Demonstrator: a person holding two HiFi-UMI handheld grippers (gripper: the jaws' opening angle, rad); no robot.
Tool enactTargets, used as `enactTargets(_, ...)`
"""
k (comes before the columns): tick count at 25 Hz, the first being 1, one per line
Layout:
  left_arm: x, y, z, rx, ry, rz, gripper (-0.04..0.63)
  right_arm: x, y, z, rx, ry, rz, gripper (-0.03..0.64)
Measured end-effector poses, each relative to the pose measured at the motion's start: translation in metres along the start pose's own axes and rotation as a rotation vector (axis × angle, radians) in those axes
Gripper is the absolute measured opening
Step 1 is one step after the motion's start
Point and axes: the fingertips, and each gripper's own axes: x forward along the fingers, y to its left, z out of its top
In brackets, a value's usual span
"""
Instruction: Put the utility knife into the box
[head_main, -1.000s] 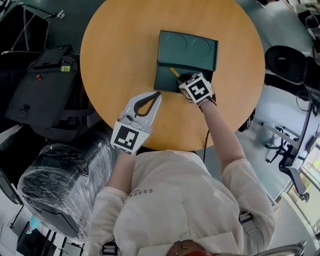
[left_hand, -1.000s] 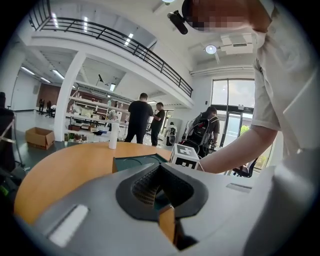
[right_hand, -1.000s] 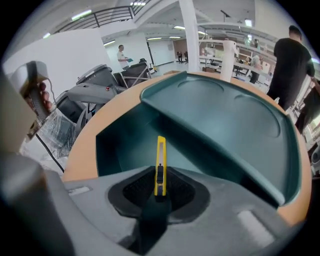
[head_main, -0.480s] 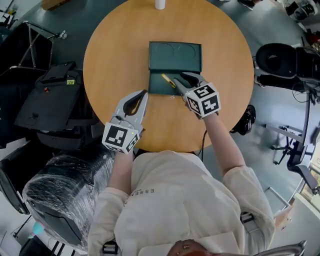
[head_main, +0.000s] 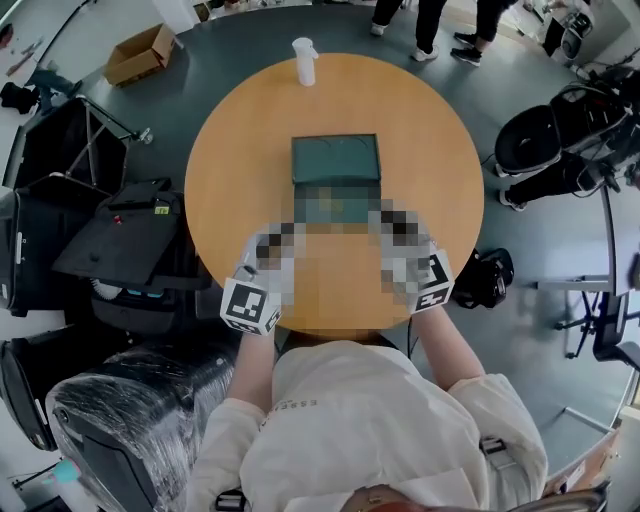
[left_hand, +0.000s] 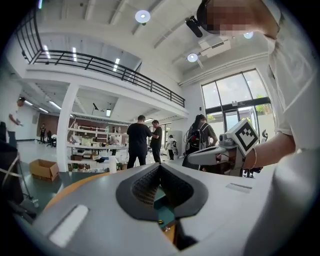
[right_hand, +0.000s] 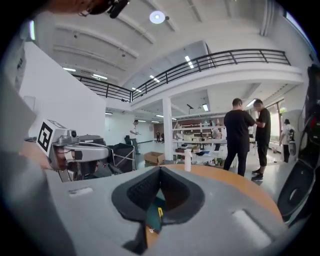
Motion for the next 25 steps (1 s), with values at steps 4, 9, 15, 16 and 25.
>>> enactTargets(4,-0.013,-0.020,-0.005,0.011,0.000,-0.022,0.017,-0.026,0.010,-0.002,-0.014,-0.046,-0.044,-0.008)
enactTargets(9,-0.033,-0.031,-0.008,-0.001,-0.007,-0.038,0.017,-0.047,0.019,-0.009,-0.030,-0.030,-0.107,-0.008)
enactTargets(15,-0.090,-0.044,-0.005,0.013,-0.033,-0.045,0.017,-0.079,0.062,-0.009,-0.045,-0.042,-0.151,-0.008)
enactTargets(16,-0.101,-0.045,-0.005,0.016,-0.035,-0.043,0.017,-0.086,0.071,-0.010,-0.045,-0.047,-0.173,-0.008)
enactTargets(25,-0.204,-0.093,-0.012,0.144,-0.032,-0.125,0.017,-0.151,0.169,-0.035,-0.046,-0.053,-0.223,-0.008)
